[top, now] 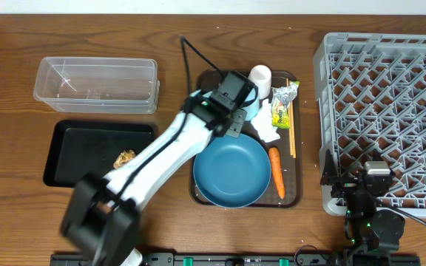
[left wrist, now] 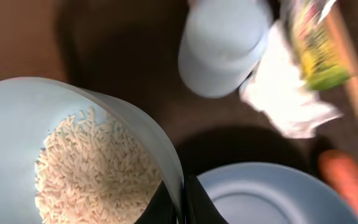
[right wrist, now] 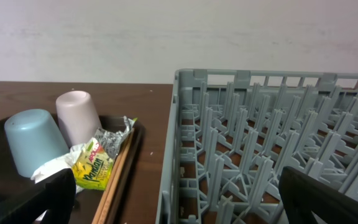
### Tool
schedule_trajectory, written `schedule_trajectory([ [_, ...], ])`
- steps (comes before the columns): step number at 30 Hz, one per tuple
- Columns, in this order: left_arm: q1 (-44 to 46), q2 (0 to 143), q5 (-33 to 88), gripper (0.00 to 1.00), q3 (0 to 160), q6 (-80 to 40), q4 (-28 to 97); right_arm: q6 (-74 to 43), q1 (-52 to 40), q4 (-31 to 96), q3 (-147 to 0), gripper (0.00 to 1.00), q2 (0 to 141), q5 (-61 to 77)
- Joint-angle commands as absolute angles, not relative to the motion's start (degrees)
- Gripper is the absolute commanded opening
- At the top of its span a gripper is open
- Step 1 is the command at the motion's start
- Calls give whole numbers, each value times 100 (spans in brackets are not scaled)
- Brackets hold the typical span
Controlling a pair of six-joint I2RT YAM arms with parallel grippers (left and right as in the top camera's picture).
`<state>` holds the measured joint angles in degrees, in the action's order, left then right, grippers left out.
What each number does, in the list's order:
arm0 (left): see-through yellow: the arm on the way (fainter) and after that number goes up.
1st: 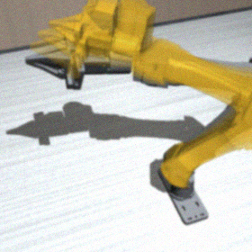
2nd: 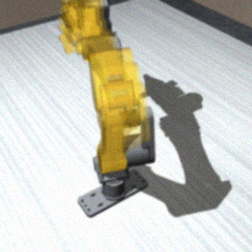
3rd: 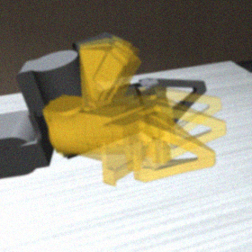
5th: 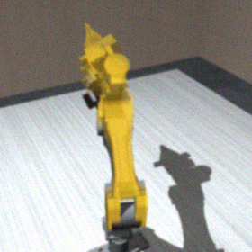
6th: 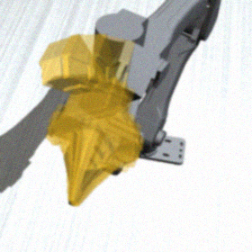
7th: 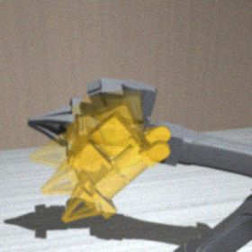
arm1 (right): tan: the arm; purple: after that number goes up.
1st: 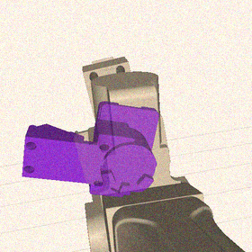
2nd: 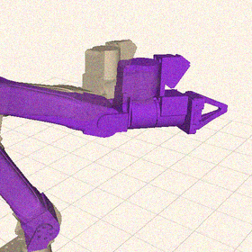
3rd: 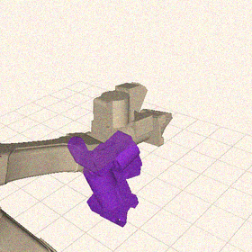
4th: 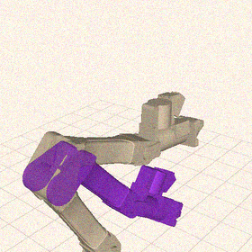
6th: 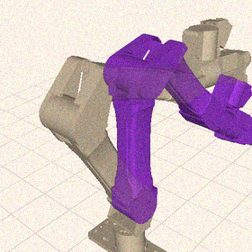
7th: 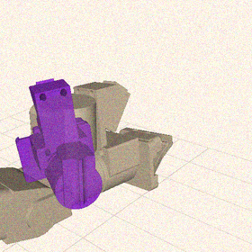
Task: Sort waste into correct bins and load items into the dishwasher rack
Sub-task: 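Lift the rice bowl with the left gripper and carry it over the black tray, then tilt the rice bowl with the left gripper to pour rice onto the black tray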
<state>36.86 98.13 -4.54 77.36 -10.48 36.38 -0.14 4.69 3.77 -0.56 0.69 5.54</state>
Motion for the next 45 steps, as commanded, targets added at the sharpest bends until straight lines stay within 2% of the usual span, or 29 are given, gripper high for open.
schedule_trajectory([
  [1, 3664, 9174, -607, 6, 7754, -1133, 3754, 73, 561, 384, -32, 99, 34, 561],
  [10, 3216, 8392, -598, 6, 7752, -1726, 4445, 73, 561, 384, -32, 99, 34, 558],
  [22, 1439, 8270, 510, 6, 7745, -1870, 5371, 73, 561, 384, -32, 99, 34, 561],
  [27, 838, 8270, 1527, 6, 7745, -1463, 5437, 73, 561, 384, -32, 99, 34, 561],
  [35, 156, 8270, 1800, 6, 7596, -1457, 5439, 73, 561, 384, -32, 99, 34, 558],
  [45, -792, 8270, 2877, 6, 7137, -1083, 5223, 73, 561, 384, -32, 99, 34, 561],
])
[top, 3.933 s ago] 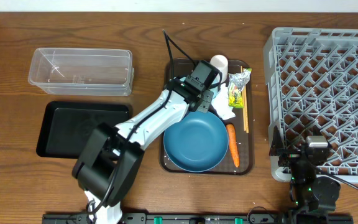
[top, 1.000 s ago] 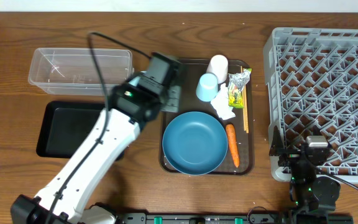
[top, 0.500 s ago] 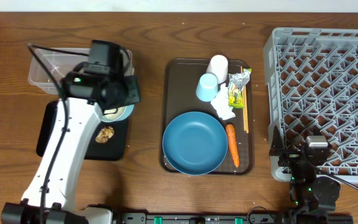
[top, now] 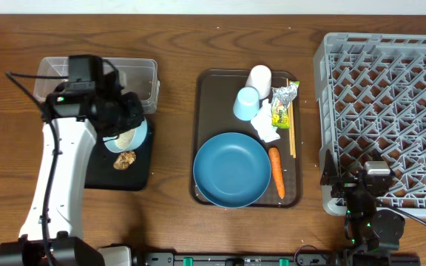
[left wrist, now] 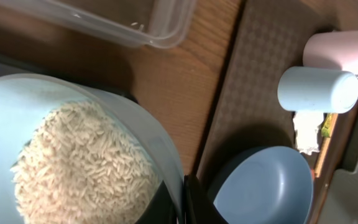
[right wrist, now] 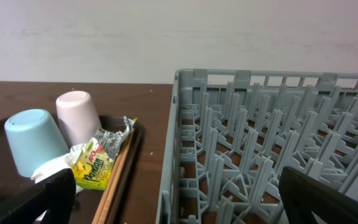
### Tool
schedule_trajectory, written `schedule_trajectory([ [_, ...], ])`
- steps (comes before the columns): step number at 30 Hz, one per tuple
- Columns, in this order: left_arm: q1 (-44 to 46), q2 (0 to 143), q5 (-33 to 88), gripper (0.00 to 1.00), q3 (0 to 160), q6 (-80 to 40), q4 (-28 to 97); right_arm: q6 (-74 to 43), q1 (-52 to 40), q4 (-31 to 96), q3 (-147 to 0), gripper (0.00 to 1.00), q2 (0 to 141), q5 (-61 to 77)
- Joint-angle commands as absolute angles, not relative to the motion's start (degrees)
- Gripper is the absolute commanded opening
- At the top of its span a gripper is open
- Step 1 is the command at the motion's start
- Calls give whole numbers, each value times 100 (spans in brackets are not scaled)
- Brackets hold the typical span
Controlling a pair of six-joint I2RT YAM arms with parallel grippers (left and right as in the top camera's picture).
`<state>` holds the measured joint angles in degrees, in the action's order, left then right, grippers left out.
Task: Sort waste into correct bins and load items into the dishwasher rack
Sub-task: 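Tilt the rice bowl with the left gripper to pour rice onto the black tray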
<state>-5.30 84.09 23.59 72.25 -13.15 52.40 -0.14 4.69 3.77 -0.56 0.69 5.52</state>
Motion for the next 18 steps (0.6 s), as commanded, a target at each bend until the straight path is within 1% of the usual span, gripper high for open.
schedule_trajectory([
  [1, -899, 8272, 3002, 6, 7120, -1002, 5227, 73, 561, 384, -32, 99, 34, 561],
  [11, -1997, 8272, 4362, 6, 6661, -290, 5157, 73, 561, 384, -32, 99, 34, 561],
  [18, -2834, 8272, 5787, 6, 5946, 45, 4692, 73, 561, 384, -32, 99, 34, 561],
])
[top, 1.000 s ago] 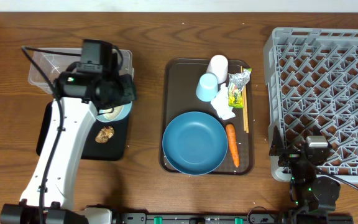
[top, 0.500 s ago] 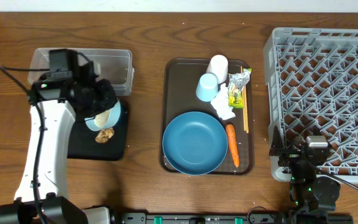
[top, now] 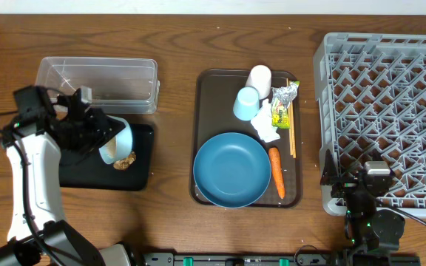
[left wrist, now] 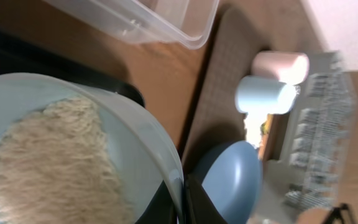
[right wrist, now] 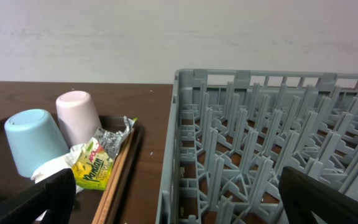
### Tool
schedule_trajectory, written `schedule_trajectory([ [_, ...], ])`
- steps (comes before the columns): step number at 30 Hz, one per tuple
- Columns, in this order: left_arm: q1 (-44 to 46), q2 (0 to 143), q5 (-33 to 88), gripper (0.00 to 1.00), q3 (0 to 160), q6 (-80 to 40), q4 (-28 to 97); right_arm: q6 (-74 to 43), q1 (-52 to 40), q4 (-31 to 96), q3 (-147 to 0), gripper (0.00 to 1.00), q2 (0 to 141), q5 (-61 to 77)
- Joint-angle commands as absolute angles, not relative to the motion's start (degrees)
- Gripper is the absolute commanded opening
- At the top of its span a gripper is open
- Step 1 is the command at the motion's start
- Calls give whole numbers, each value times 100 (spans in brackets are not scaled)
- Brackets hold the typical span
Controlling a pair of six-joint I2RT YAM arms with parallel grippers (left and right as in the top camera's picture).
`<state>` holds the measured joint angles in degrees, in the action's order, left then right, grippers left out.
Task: Sort waste into correct bins and load items into the dishwasher rack
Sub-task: 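Tilt the rice bowl with the left gripper to pour rice onto the black tray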
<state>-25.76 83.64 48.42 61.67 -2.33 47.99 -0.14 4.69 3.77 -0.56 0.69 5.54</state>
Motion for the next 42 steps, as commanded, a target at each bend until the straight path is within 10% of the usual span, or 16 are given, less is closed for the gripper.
schedule_trajectory([
  [1, -2956, 8272, 5951, 6, 5833, 43, 4582, 73, 561, 384, -32, 99, 34, 561],
  [42, -3988, 8359, 8106, 6, 4886, -3, 3415, 73, 561, 384, -32, 99, 34, 561],
])
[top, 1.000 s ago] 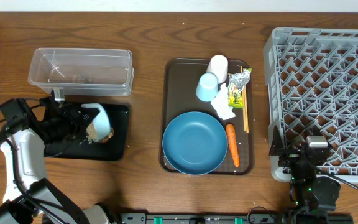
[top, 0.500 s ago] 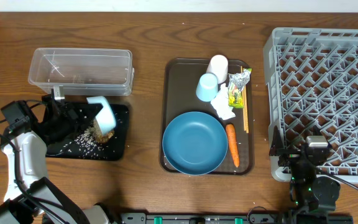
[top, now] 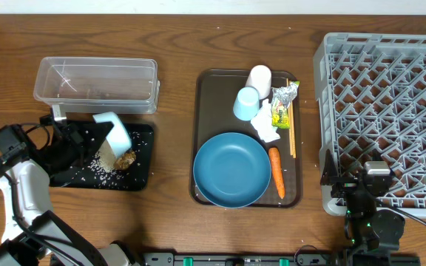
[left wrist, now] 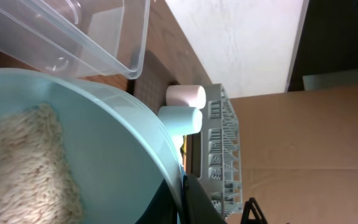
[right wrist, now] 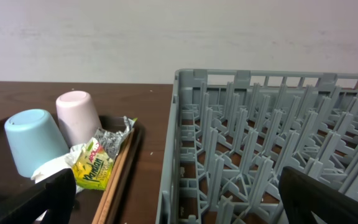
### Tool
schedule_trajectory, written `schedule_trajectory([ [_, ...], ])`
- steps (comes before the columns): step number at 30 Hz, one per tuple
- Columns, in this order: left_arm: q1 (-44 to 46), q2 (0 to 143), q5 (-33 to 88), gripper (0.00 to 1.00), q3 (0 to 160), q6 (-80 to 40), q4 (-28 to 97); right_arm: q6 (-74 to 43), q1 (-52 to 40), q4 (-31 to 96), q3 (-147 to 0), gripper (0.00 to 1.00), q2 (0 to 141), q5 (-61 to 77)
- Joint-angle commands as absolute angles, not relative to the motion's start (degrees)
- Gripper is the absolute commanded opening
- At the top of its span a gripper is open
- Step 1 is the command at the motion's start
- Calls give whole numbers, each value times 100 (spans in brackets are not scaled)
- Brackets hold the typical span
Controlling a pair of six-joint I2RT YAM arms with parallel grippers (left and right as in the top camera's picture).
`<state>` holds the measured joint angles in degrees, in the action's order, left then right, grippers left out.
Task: Sort waste into correct bins and load items into the dishwasher rack
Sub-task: 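Tilt the rice bowl with the left gripper to pour rice onto the black tray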
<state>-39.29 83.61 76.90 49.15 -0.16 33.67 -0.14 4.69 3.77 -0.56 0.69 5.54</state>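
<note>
My left gripper is shut on the rim of a light blue bowl, tipped steeply on its side over the black tray. Rice lies in a pile and scattered grains on that tray, beside a brown food scrap. In the left wrist view the bowl fills the frame with rice still inside, and my left gripper pinches its edge. My right gripper stands open at the front left corner of the grey dishwasher rack.
A clear plastic bin sits behind the black tray. The brown tray holds a blue plate, a carrot, a blue cup, a pale pink cup, a wrapper, a tissue and chopsticks.
The bowl is tipped much further over, and rice now lies on the black tray. My left arm sits further left and nearer the table's front. The right arm has not moved.
My left gripper held the rice bowl over the brown tray, beside the blue plate. Then it held it upright over the black tray, then tilted there. Now the bowl is on its side and rice is on the black tray.
</note>
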Motion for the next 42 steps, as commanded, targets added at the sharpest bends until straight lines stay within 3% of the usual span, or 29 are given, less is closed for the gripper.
schedule_trajectory([
  [1, -3990, 8359, 8289, 6, 4886, -1, 3426, 73, 561, 384, -32, 99, 34, 561],
  [42, -4744, 8659, 9004, 6, 4842, -261, 3166, 73, 561, 384, -32, 99, 34, 561],
])
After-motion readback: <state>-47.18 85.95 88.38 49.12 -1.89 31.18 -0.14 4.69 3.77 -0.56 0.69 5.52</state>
